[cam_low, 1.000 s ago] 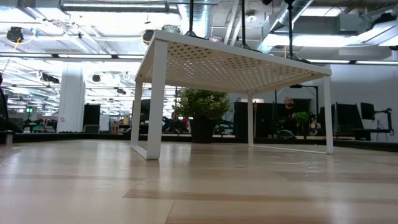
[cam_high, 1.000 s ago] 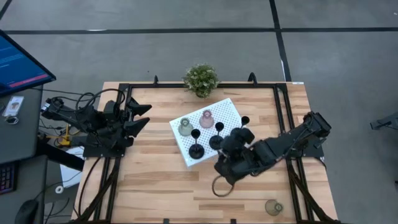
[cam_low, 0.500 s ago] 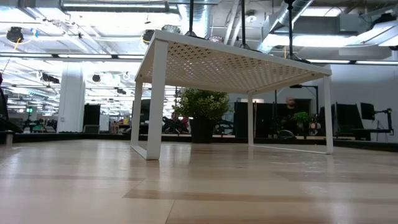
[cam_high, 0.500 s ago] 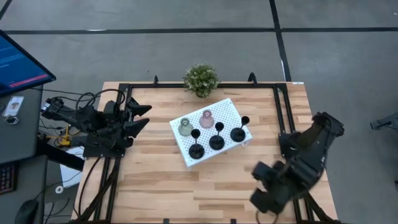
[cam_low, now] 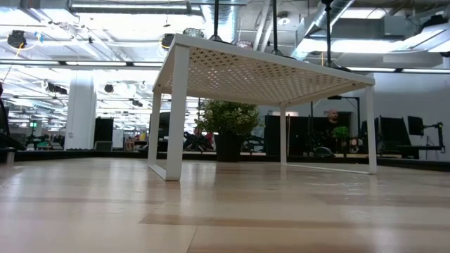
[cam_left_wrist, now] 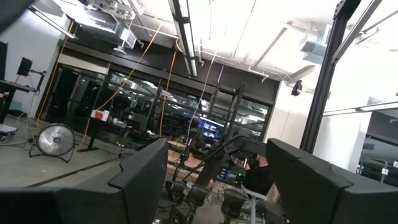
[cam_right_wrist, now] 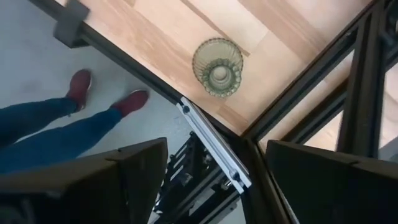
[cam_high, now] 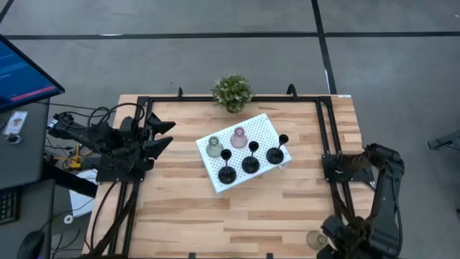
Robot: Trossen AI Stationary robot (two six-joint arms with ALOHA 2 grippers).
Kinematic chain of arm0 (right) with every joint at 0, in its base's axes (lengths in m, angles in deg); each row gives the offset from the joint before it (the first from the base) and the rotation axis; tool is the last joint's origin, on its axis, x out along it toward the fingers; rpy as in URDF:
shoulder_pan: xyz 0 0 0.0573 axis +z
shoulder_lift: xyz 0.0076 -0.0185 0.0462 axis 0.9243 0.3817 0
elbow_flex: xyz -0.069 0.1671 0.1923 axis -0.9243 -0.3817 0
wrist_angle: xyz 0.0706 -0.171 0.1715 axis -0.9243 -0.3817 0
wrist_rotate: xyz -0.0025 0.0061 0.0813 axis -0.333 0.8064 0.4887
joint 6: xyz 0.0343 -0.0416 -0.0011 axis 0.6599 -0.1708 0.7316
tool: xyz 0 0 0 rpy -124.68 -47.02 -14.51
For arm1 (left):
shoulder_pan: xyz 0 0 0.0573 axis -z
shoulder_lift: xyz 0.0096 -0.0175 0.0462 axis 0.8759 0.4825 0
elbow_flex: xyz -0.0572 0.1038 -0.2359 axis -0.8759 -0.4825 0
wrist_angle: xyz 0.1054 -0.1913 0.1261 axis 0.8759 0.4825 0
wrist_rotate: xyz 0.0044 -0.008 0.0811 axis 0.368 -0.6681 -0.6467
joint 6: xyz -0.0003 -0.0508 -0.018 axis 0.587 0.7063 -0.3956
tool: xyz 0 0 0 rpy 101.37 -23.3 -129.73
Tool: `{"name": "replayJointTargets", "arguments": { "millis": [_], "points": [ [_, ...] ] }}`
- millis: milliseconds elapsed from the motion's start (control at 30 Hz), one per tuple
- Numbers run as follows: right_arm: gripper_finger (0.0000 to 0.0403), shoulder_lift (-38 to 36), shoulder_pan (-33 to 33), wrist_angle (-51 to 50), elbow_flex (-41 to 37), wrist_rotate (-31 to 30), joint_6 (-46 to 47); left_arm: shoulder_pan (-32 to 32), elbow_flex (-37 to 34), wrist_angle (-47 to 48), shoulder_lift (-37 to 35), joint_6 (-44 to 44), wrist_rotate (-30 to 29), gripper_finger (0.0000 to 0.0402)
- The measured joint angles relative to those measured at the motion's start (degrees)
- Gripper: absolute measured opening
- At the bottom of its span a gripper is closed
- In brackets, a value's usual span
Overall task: Pick & Place candle stick holders
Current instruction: Put the green transparent candle holder on the shelf
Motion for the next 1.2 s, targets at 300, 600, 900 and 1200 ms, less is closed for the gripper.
{"name": "replayJointTargets", "arguments": {
  "millis": [300, 600, 900, 1200],
  "points": [
    [0.0266, 3.4, 2.3, 1.4, -2.2, -3.0, 3.1, 0.0, 0.0, 0.0, 0.0, 0.0, 0.0, 0.0274],
    [0.0266, -3.4, 2.2, 11.5, -16.8, -5.2, 1.5, 0.0, 0.0, 0.0, 0.0, 0.4, 0.0, 0.0274],
    [0.0266, -7.7, 2.1, 21.5, -27.3, -4.0, -1.7, 0.0, 0.0, 0.0, 0.0, 0.9, 0.0, 0.0274],
    [0.0265, -9.4, 2.2, 21.3, -29.6, -4.2, -3.4, 0.0, 0.0, 0.0, 0.0, 0.9, -0.3, 0.0274]
  ]
}}
